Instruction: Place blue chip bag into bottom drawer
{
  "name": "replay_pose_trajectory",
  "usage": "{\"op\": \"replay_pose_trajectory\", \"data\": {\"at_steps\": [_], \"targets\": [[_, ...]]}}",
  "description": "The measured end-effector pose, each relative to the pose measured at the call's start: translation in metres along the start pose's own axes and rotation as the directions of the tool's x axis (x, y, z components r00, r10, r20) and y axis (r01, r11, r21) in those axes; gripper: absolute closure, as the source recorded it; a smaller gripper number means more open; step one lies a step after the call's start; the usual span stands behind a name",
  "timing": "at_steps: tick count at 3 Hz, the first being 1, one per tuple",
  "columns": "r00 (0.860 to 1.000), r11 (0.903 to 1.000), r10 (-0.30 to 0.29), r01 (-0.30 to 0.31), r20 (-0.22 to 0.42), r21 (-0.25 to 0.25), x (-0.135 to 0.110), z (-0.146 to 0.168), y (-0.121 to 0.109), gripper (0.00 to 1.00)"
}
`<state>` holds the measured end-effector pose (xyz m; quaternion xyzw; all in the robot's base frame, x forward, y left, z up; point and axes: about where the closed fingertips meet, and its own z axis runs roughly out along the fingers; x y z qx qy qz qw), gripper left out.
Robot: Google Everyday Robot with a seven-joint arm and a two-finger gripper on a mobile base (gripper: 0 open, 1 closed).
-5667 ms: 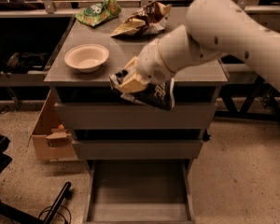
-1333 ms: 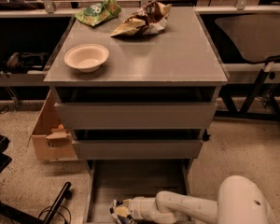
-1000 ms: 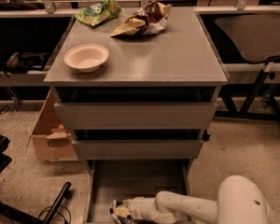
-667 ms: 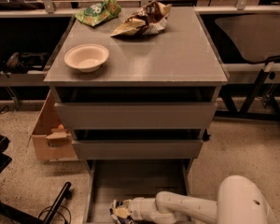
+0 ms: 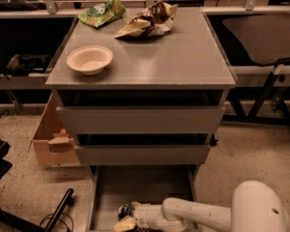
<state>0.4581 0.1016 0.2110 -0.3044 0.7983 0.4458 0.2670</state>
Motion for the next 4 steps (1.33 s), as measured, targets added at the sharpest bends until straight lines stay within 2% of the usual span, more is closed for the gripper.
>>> {"op": "replay_pose_trajectory", "data": {"at_steps": [1,2,3,4], "targets": [[0.998,0.9955,-0.053,0.055,-0.025,0.077,-0.035,-0.032,0.019,0.00],[0.994,0.9810,-0.055,0.071,-0.090,0.180,-0.063,-0.069,0.046,0.00],[0.958,0.9848,0.061,-0.012,-0.279,0.173,-0.044,-0.093,0.114,0.00],[0.882,0.9848,0.142,-0.080,-0.450,0.154,-0.022,-0.117,0.176,0.00]]}}
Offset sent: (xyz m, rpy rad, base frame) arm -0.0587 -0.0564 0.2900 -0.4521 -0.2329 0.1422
